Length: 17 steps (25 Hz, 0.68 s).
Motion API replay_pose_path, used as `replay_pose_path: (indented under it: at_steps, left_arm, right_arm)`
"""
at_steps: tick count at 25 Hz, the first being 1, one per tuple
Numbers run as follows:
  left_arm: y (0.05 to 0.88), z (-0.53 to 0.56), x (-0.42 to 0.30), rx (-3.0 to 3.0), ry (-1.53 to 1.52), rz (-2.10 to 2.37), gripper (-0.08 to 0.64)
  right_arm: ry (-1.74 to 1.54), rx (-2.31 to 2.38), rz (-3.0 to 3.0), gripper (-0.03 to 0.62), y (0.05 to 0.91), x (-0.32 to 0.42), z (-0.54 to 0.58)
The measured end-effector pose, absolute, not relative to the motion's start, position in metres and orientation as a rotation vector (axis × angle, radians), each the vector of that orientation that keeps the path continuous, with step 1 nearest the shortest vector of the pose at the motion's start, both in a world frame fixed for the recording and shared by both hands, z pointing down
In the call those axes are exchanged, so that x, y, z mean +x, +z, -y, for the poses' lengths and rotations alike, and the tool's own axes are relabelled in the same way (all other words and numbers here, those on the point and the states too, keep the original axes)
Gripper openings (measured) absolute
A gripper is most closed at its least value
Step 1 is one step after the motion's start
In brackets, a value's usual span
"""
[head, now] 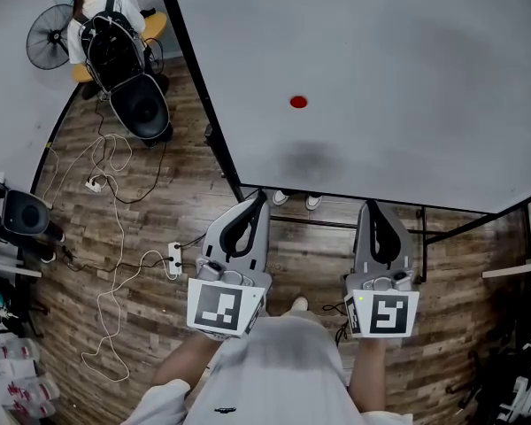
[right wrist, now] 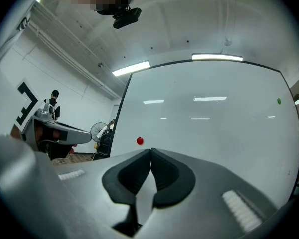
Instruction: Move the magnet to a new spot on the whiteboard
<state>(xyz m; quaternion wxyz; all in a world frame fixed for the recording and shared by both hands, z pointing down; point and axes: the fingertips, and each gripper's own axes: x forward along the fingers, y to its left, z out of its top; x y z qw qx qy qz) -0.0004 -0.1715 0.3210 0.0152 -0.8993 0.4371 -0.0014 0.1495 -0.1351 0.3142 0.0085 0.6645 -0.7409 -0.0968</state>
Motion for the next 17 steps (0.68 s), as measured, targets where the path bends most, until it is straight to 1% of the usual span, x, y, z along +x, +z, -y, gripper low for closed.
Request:
replay_pose_path:
  at_steps: [17]
  left_arm:
    - [0.3279,0.1756,-0.0004,-2.805,-0.011,-1.36,0.006]
  right_arm:
    - [-0.288,2.086,2.321,-0.002,0.3199,0.1501,0.1419]
